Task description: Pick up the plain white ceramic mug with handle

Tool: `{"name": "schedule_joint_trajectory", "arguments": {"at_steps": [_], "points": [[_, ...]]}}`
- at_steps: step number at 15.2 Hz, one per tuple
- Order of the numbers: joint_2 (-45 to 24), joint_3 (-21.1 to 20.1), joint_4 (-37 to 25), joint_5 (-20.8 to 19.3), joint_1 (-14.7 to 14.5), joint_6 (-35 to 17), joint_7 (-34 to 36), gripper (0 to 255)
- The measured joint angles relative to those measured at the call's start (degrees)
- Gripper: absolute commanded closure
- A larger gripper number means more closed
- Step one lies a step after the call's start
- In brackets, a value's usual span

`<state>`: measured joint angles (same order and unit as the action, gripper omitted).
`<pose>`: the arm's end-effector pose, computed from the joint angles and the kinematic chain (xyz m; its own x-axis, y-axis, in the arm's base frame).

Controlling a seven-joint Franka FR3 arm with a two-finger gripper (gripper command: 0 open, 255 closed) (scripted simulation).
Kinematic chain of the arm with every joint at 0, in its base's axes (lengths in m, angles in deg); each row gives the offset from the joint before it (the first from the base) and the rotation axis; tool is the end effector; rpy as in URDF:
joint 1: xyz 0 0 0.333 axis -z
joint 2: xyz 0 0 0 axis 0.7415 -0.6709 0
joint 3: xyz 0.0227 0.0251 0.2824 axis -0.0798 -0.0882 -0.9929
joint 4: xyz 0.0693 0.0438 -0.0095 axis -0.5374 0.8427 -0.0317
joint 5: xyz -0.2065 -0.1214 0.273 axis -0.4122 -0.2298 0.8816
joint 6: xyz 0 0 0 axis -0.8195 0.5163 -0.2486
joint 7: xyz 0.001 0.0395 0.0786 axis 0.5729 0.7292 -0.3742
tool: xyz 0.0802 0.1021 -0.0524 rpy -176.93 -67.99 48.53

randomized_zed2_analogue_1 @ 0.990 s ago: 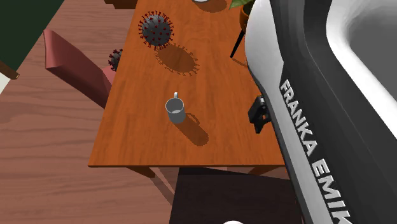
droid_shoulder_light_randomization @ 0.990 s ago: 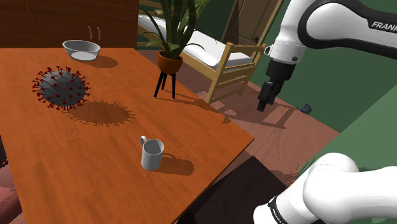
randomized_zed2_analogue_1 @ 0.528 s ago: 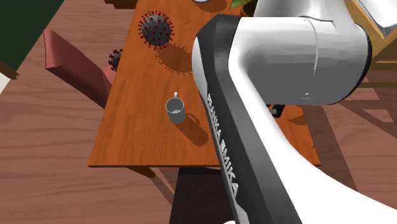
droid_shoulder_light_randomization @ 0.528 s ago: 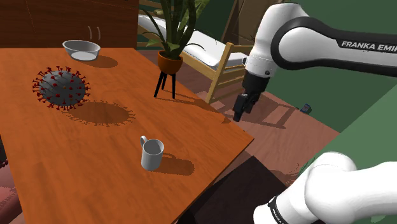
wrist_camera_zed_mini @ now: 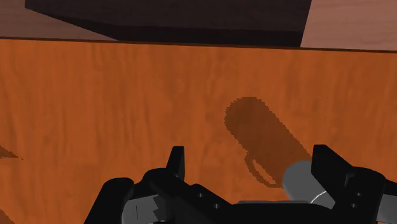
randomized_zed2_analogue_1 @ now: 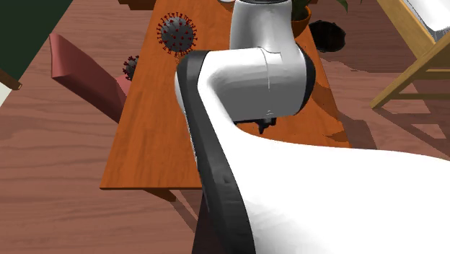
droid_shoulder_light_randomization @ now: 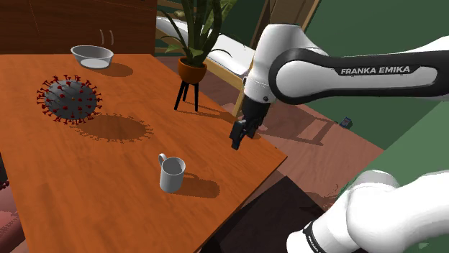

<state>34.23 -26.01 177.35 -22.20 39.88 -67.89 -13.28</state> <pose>0.3530 0.1268 0.3974 0.9767 0.1970 -0.0850 0.1977 -0.9803 -0.0006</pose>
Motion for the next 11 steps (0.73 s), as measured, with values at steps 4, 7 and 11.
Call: {"name": "schedule_joint_trajectory", "arguments": {"at_steps": [4,7,11], "points": [[-6.5,-3.4,-1.0,0.6,-1.4,-7.0,3.2,0],[-11.9,-6.0,-2.9,0.1,-2.2,-11.7,5.9,0],[-20.0,-8.8,-6.2,-2.2,-2.9,-17.8,9.8,0]]}}
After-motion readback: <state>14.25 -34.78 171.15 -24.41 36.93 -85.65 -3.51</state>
